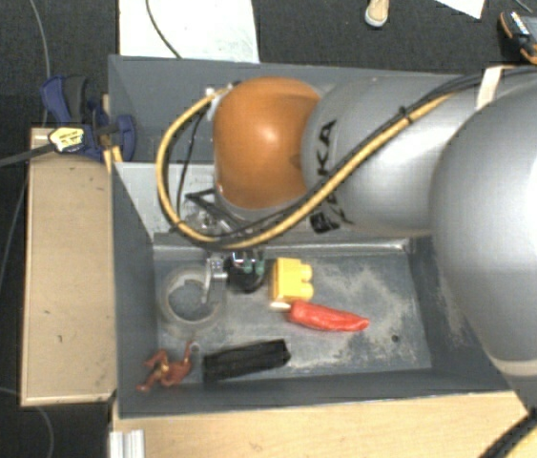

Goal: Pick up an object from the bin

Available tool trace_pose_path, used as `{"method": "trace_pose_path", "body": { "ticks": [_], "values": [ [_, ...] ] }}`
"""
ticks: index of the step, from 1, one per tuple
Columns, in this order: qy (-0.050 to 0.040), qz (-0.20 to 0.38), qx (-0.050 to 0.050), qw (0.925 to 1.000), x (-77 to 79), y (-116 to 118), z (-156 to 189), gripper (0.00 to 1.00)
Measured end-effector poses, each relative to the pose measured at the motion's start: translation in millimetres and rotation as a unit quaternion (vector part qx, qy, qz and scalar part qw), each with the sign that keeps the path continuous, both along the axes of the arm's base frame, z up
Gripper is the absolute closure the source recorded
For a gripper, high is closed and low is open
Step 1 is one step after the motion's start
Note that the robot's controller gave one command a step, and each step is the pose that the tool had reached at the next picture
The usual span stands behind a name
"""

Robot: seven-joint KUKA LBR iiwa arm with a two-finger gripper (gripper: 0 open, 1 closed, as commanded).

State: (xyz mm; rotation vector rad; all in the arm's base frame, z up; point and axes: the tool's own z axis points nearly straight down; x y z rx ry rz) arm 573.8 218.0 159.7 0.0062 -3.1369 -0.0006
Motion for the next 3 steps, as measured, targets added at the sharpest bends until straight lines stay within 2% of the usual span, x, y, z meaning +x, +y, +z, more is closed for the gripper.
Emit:
{"method": "trace_pose_path", "body": {
  "ticks": [1,2,3],
  "values": [
    [-0.0034,-0.004,0.001,1.0000,1.8,-1,5,0.00],
    [-0.0023,0.051,0.001,0.9987,18.6,34,-90,0.00],
    [-0.0089,0.100,0.002,0.9949,15.8,36,-21,0.00]
  ]
}}
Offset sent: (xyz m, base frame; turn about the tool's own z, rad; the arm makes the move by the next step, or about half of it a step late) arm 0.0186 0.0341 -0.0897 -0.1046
